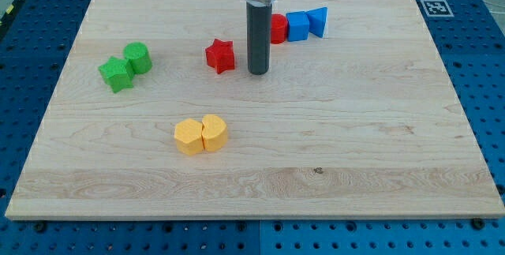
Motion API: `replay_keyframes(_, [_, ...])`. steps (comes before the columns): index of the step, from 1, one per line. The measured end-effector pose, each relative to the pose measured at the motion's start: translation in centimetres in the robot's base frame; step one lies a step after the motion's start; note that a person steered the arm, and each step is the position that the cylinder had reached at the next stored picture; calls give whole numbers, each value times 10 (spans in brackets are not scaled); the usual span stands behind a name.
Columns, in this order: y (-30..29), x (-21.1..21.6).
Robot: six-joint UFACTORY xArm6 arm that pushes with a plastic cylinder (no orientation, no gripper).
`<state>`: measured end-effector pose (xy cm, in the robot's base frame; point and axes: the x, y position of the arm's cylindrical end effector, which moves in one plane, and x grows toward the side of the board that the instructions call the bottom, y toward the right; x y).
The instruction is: Move the red star slightly to the top side
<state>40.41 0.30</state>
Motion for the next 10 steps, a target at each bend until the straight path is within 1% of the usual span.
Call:
replay_keyframes(1, [-10, 13])
replay_keyframes(3, [-20, 23])
replay_keyframes(4, [-47, 28])
replay_keyframes(7, [-79, 24])
replay_keyframes(8, [-56, 7])
replay_keyframes(10, [-51, -5])
